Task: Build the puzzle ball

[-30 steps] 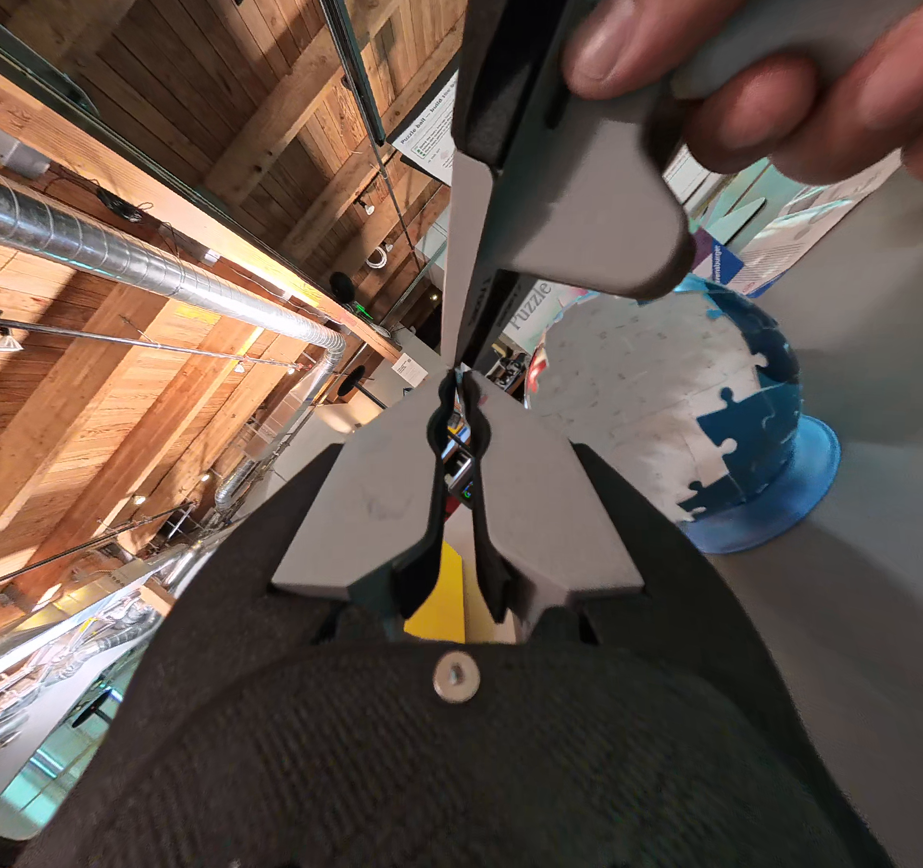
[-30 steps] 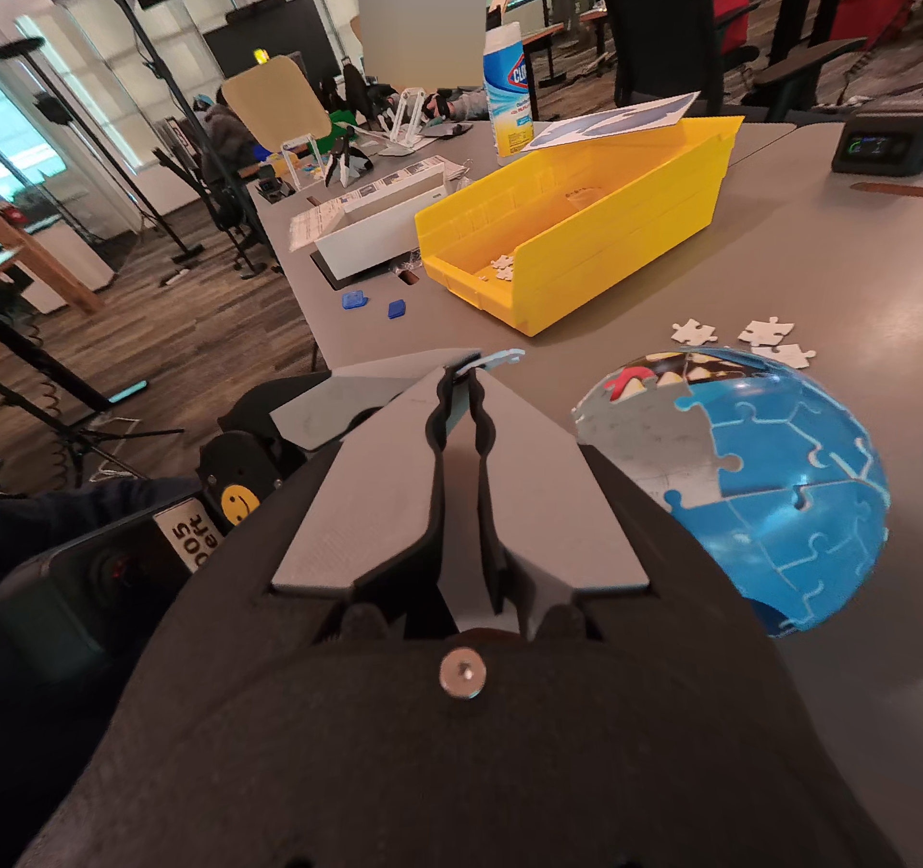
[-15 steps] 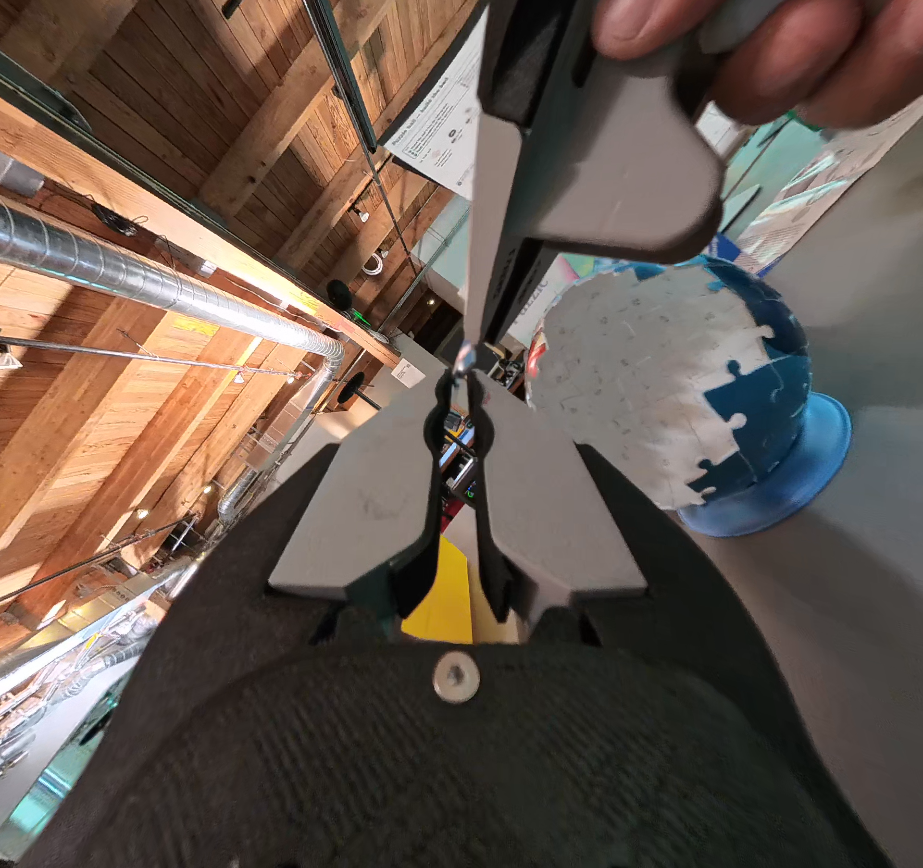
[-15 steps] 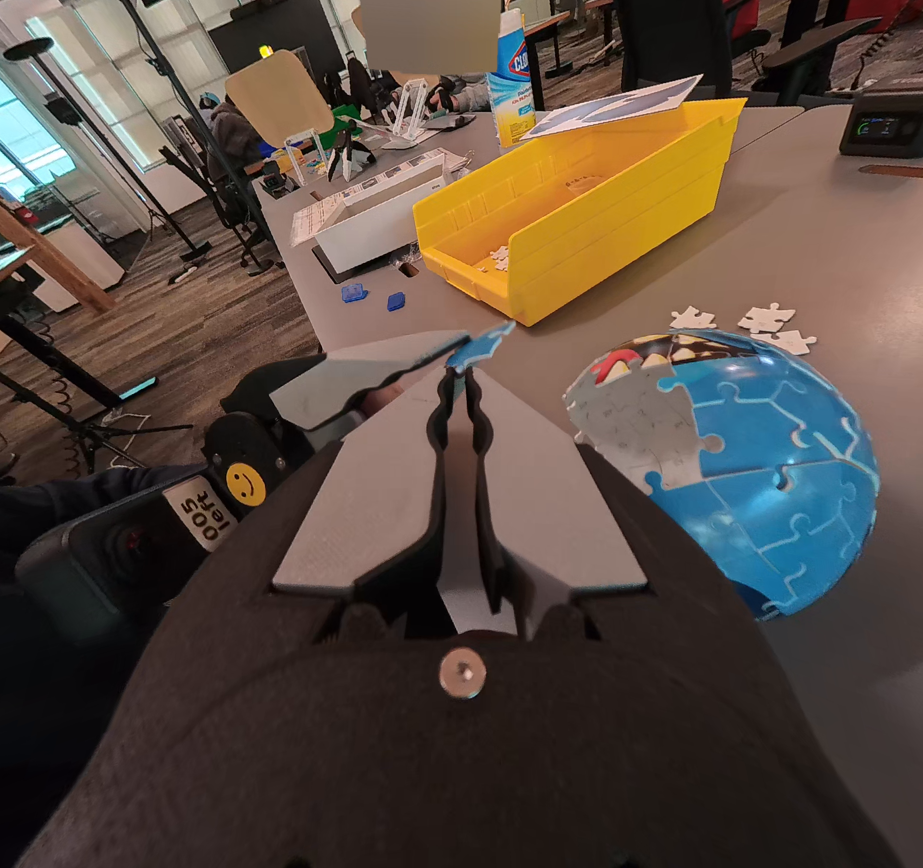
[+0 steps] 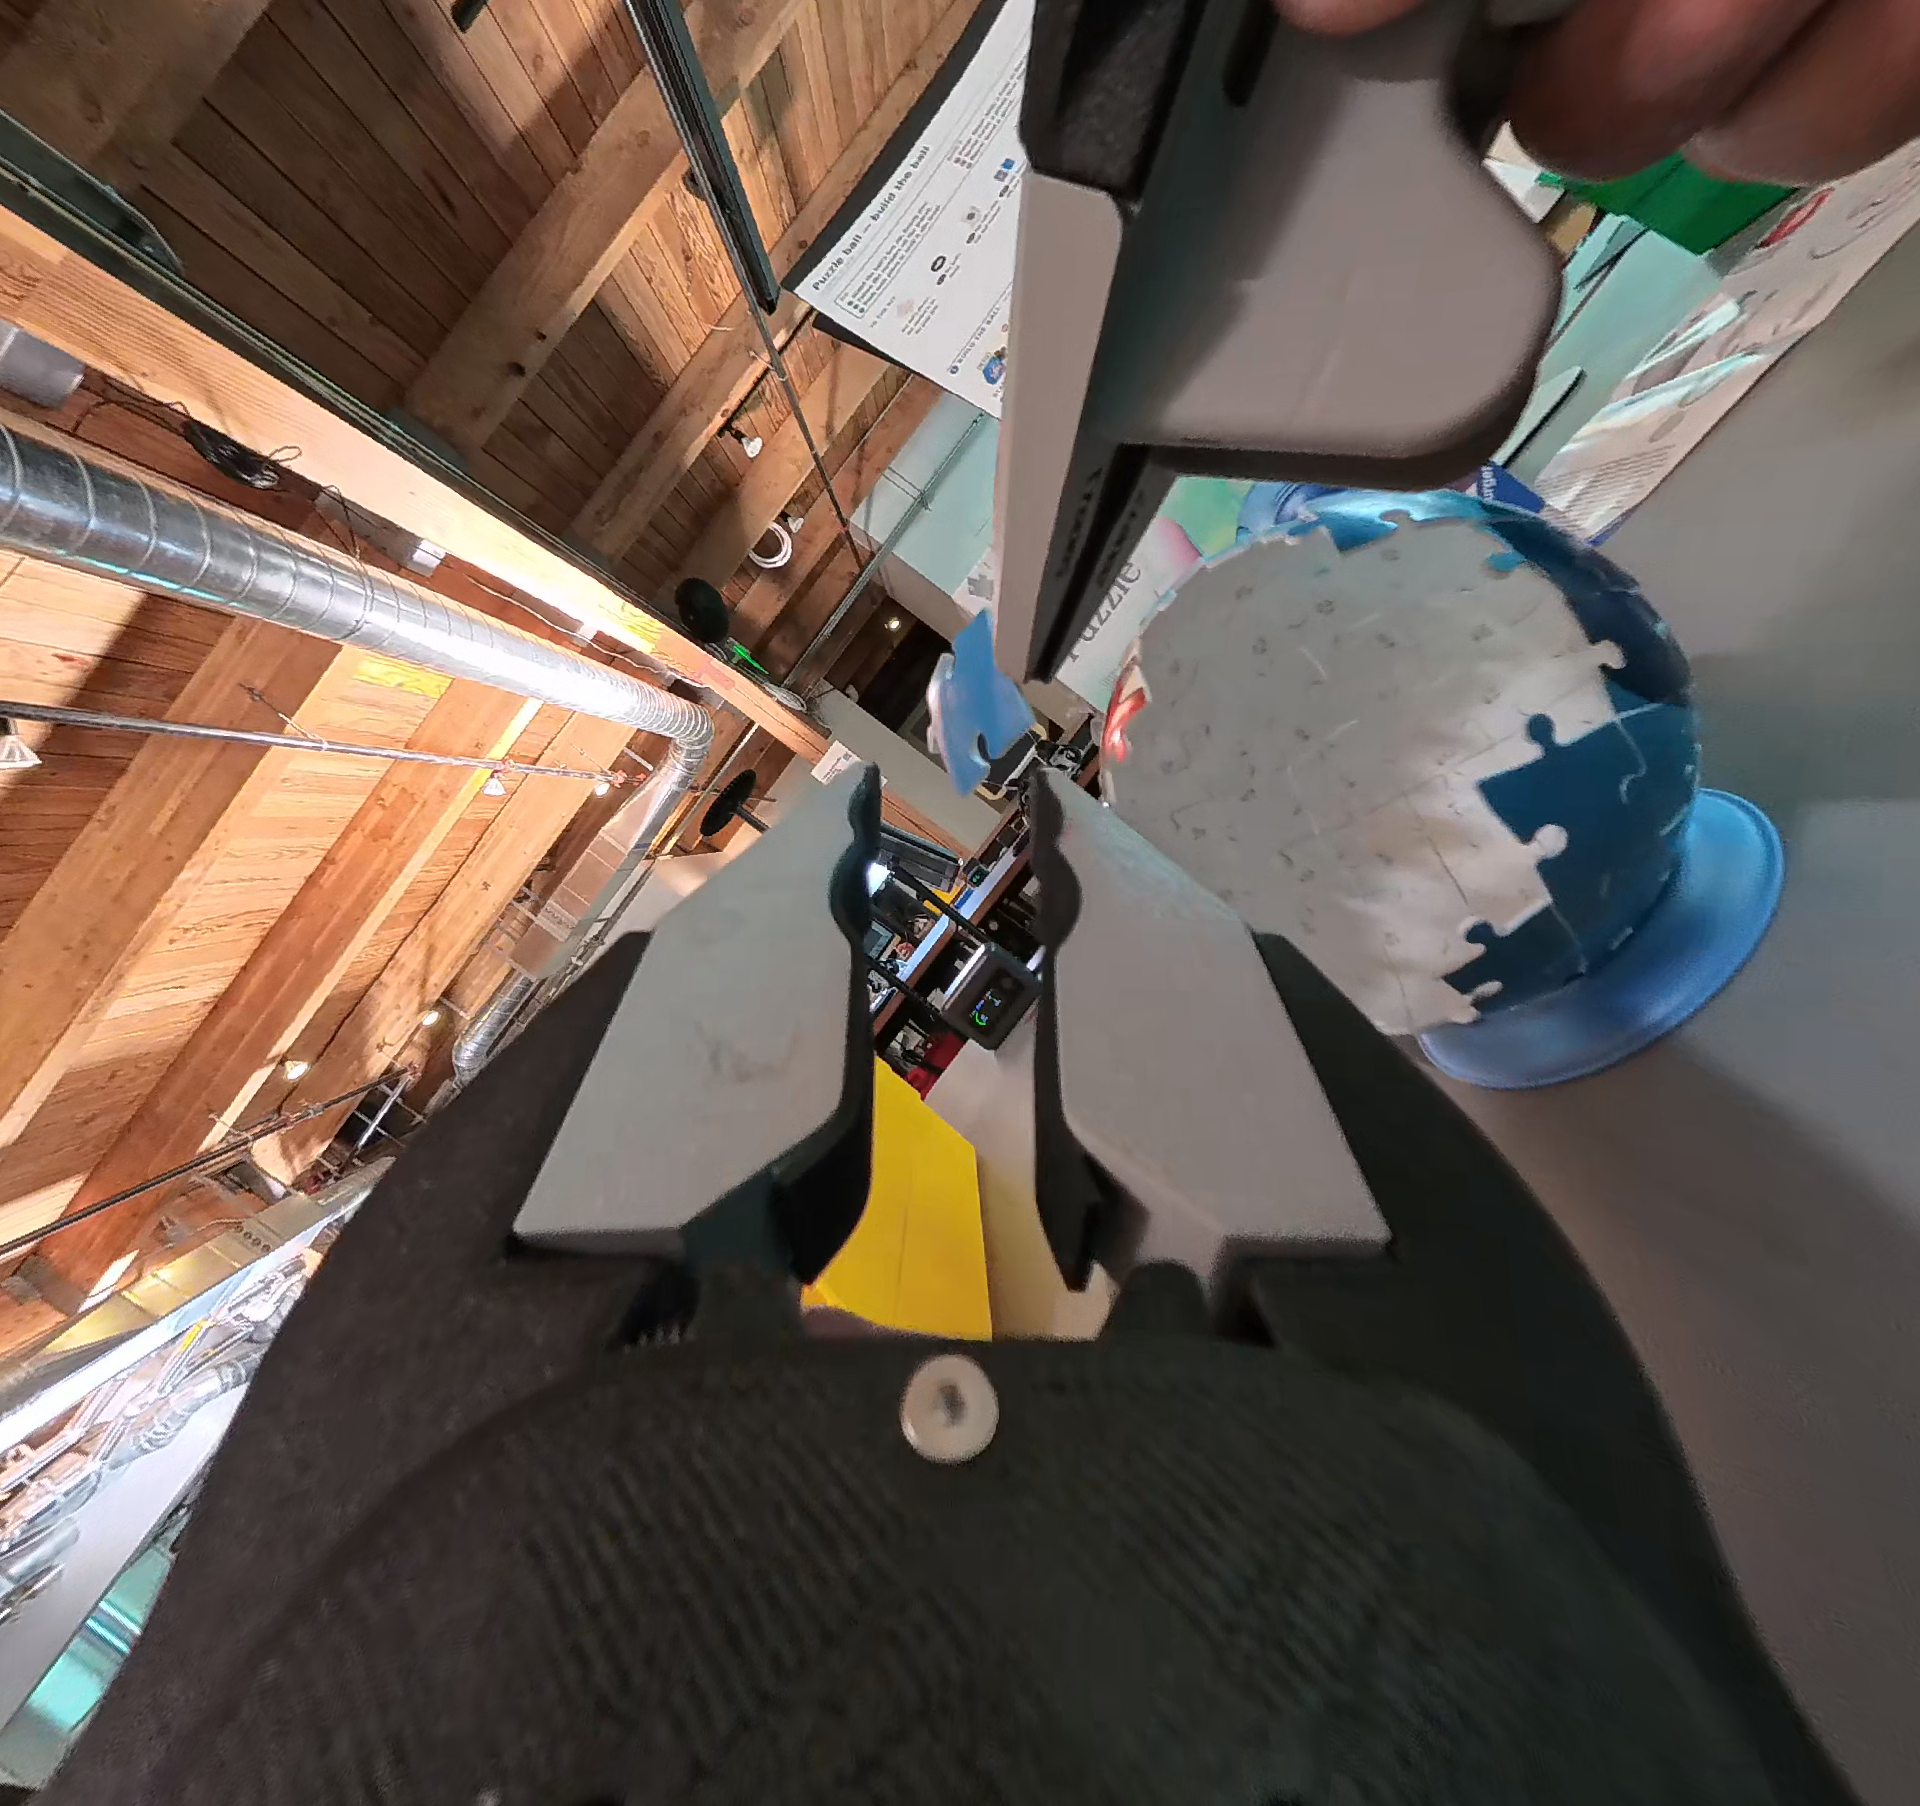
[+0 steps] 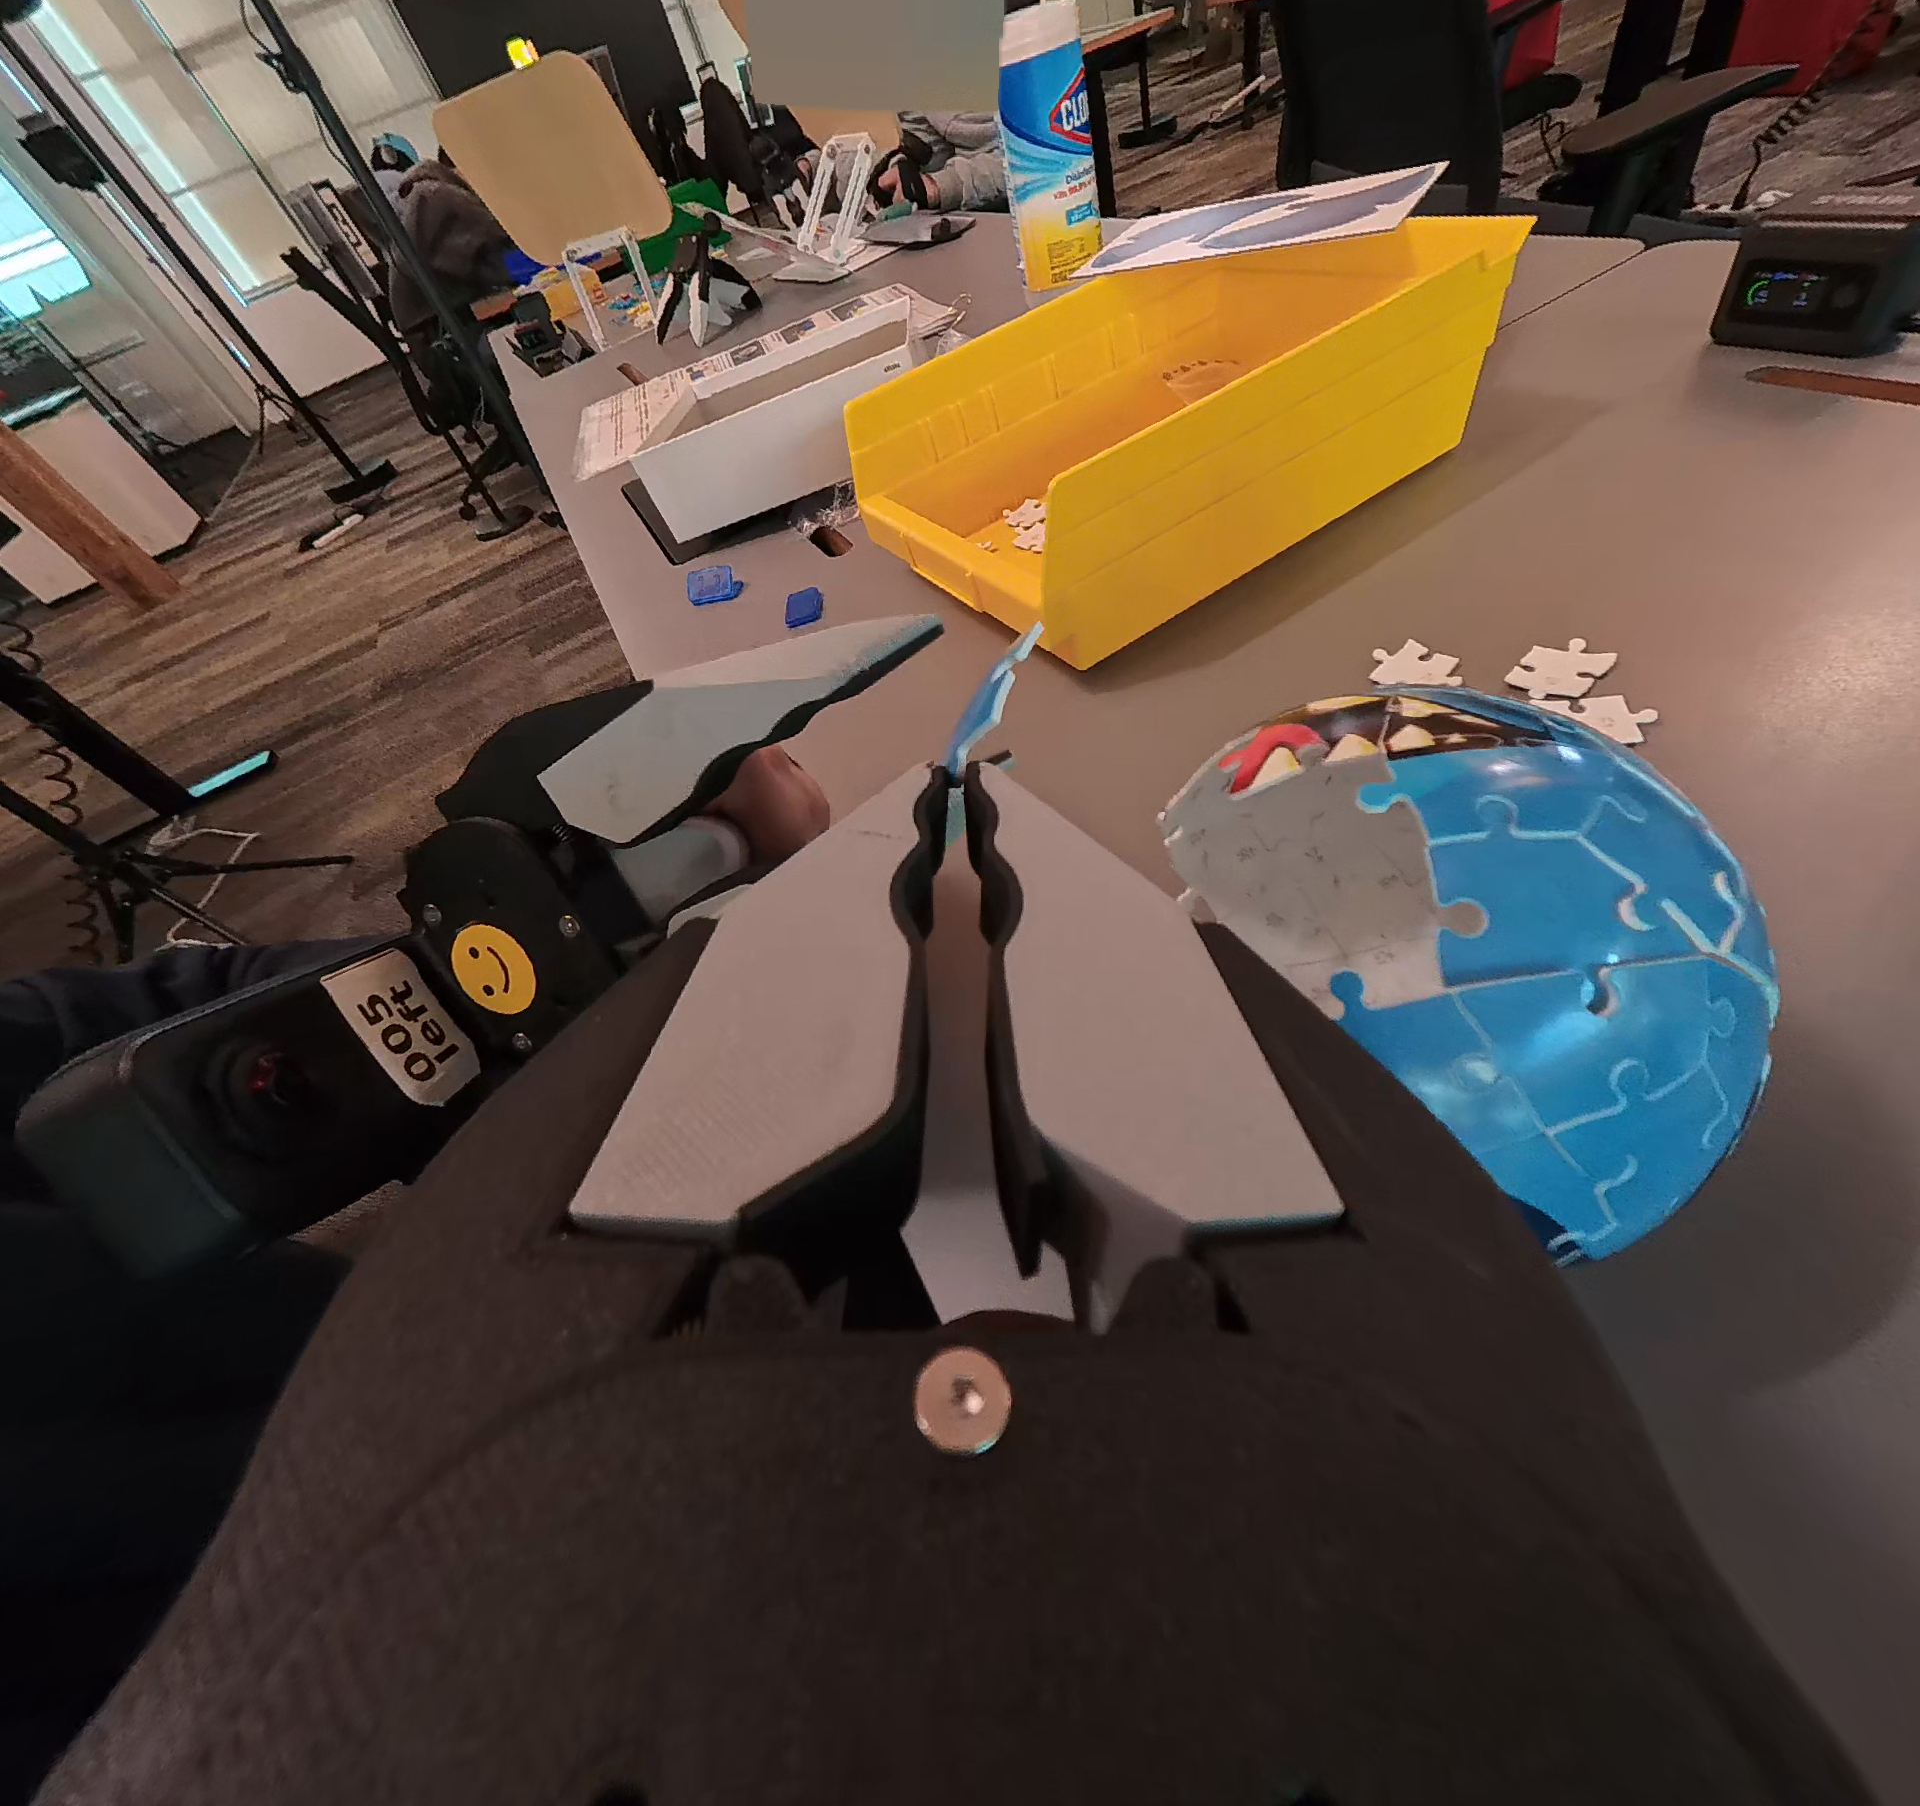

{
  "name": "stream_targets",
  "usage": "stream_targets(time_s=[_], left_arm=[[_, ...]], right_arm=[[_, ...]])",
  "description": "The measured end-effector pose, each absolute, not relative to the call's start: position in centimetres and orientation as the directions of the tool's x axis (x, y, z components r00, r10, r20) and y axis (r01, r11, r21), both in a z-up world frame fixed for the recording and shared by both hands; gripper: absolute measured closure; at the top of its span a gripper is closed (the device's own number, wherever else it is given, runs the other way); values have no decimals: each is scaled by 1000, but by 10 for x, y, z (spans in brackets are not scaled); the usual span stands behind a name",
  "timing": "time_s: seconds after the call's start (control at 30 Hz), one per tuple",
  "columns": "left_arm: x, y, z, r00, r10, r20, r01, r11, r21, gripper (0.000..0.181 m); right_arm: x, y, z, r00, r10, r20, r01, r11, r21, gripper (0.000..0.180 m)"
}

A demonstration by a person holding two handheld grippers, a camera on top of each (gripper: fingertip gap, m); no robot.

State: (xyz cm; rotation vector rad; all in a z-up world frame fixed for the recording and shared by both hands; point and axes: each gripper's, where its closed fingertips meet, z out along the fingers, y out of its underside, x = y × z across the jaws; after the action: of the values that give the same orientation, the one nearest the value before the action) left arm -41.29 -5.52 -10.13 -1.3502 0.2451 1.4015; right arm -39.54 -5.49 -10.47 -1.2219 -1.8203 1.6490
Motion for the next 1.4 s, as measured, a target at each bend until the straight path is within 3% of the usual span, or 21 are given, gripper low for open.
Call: stream_targets(time_s=[0.3, 0.43, 0.57, 0.7, 0.8, 1.07, 1.23, 1.4], left_arm=[[-421, -70, -115, 319, 514, -796, -743, -386, -547, 146], [-418, -81, -130, 525, 427, -737, -668, -330, -667, 144], [-413, -96, -147, 827, 216, -520, -452, -295, -842, 141], [-406, -112, -140, 990, -39, -138, -143, -237, -961, 136], [-419, -119, -128, 986, -164, 13, -25, -224, -974, 137], [-414, -107, -149, 904, -422, 66, -80, -320, -944, 134], [-409, -101, -152, 872, -481, 95, -56, -290, -955, 166], [-410, -104, -154, 866, -489, 106, -31, -264, -964, 173]], right_arm=[[-398, -66, -113, -559, 796, -233, 356, -24, -934, 180], [-399, -70, -119, -562, 803, -198, 367, 27, -930, 180], [-399, -74, -126, -571, 804, -163, 379, 83, -922, 180], [-398, -83, -133, -591, 799, -106, 382, 161, -910, 180], [-396, -91, -139, -617, 785, -51, 379, 240, -894, 180], [-392, -107, -152, -678, 734, 20, 374, 368, -851, 180], [-396, -106, -158, -675, 737, 28, 379, 380, -844, 180], [-400, -102, -163, -668, 744, 1, 397, 358, -845, 180]])
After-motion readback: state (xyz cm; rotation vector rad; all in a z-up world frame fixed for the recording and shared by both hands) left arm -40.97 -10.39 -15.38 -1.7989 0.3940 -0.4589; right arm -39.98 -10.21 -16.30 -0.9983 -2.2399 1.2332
